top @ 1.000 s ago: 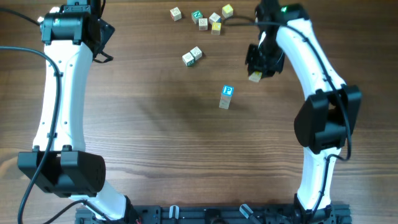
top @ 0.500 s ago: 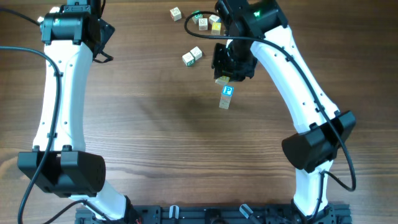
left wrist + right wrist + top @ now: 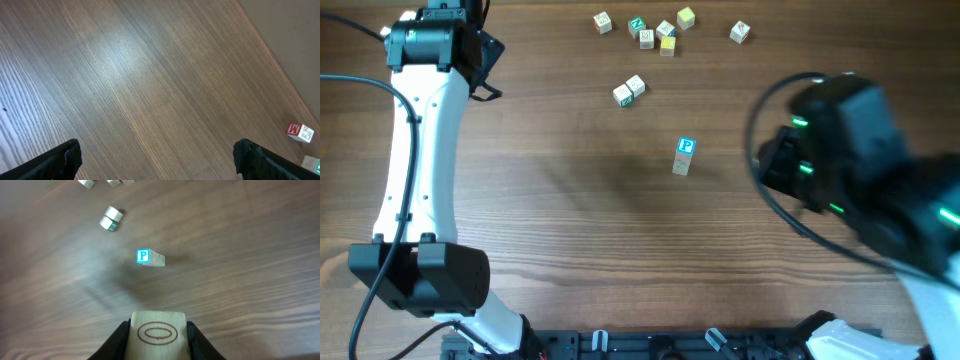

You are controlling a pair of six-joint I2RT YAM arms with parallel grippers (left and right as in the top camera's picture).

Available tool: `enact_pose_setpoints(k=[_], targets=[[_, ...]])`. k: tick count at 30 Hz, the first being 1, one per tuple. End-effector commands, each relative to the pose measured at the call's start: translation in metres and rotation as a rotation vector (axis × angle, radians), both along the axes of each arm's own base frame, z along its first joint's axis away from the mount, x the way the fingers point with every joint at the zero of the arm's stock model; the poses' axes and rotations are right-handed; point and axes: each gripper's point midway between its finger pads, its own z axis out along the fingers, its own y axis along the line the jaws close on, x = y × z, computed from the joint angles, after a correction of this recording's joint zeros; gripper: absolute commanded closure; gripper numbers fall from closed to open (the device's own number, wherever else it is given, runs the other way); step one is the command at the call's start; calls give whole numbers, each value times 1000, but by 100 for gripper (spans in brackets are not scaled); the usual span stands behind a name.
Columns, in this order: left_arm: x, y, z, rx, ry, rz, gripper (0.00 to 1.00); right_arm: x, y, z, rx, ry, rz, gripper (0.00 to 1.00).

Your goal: Form a tower

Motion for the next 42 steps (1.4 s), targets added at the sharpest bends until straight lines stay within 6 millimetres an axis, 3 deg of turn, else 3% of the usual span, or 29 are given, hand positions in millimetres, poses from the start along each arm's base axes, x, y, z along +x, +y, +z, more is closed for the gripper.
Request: enact_pose_setpoints(k=[1, 5, 7, 12, 17, 19, 24, 26, 29, 33, 38, 42], targets=[[1, 5, -1, 27, 12, 2, 0, 33, 40, -85, -26, 179, 72, 73], [1, 5, -1, 27, 12, 2, 0, 84, 86, -134, 28, 211, 110, 68], [1, 5, -1, 27, 12, 2, 0, 98, 100, -150, 42, 230, 118, 68], [1, 5, -1, 27, 12, 2, 0, 121, 94, -152, 50, 185, 53, 66], [1, 5, -1, 27, 12, 2, 0, 122, 97, -168, 58, 233, 58, 66], [1, 5, -1, 27, 12, 2, 0, 121, 103, -159, 91, 238, 76, 67], [1, 5, -1, 27, 12, 2, 0, 151, 107, -61, 95, 13, 134, 65], [1, 5, -1, 27, 12, 2, 0, 158, 102, -39, 90, -12, 130, 65], [1, 5, -1, 27, 12, 2, 0, 143, 81, -55, 27, 114, 71, 72], [1, 5, -1, 27, 12, 2, 0, 128, 71, -76, -36, 224, 68, 76], [1, 5, -1, 27, 12, 2, 0, 125, 75, -79, -52, 230, 94, 75], [1, 5, -1, 27, 12, 2, 0, 124, 79, -96, -51, 275, 103, 74]])
